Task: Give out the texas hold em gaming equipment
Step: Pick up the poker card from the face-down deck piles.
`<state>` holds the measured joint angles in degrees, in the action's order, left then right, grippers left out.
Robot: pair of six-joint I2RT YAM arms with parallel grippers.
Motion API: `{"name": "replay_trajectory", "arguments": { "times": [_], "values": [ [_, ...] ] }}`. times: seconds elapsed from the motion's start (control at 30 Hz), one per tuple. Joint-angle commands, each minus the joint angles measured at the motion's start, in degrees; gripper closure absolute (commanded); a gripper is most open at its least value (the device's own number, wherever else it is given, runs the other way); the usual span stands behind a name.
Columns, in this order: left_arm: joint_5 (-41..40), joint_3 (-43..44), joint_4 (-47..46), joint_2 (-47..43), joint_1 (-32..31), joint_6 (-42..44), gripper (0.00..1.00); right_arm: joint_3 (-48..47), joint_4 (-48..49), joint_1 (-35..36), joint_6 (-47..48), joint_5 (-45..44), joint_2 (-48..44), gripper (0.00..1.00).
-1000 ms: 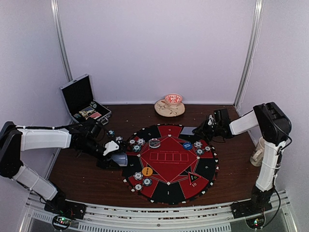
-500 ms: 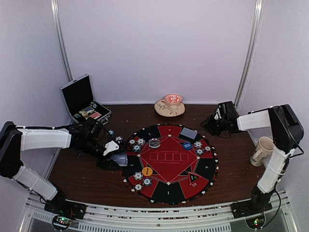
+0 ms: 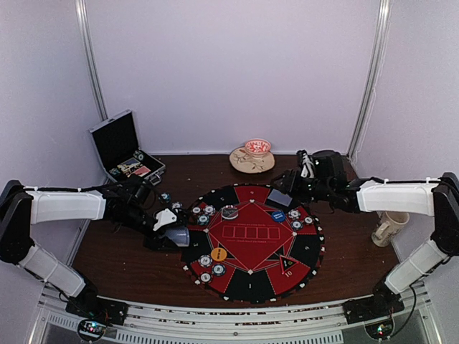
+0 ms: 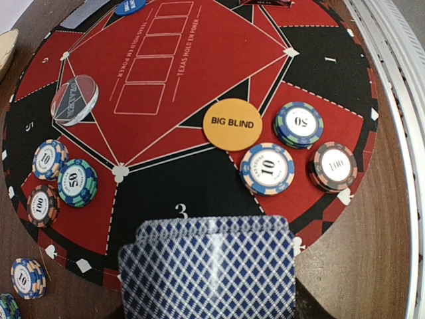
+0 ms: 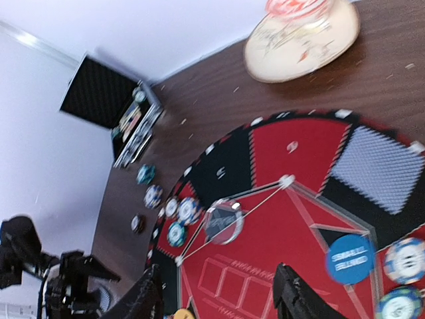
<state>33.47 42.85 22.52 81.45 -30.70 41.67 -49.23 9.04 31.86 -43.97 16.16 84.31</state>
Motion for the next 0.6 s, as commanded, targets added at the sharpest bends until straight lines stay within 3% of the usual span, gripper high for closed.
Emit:
{"name": "replay_trajectory", "arguments": {
  "times": [0.0, 0.23, 0.57],
  "values": [
    [1.09, -0.39, -1.25, -1.07, 0.46, 0.57, 0.48, -1.03, 7.47, 9.64, -2.41, 2.63, 5.71, 0.41],
    [1.05, -0.49, -1.33, -1.83, 0.38, 0.41, 0.48, -11.12, 12.87, 21.34, -6.41, 6.52, 20.73, 0.38],
    [1.20, -0.58, -1.25, -2.52, 0.44, 0.38, 0.47, -18.68, 24.21, 26.71, -15.62, 10.50, 33.36, 0.35]
  ]
}}
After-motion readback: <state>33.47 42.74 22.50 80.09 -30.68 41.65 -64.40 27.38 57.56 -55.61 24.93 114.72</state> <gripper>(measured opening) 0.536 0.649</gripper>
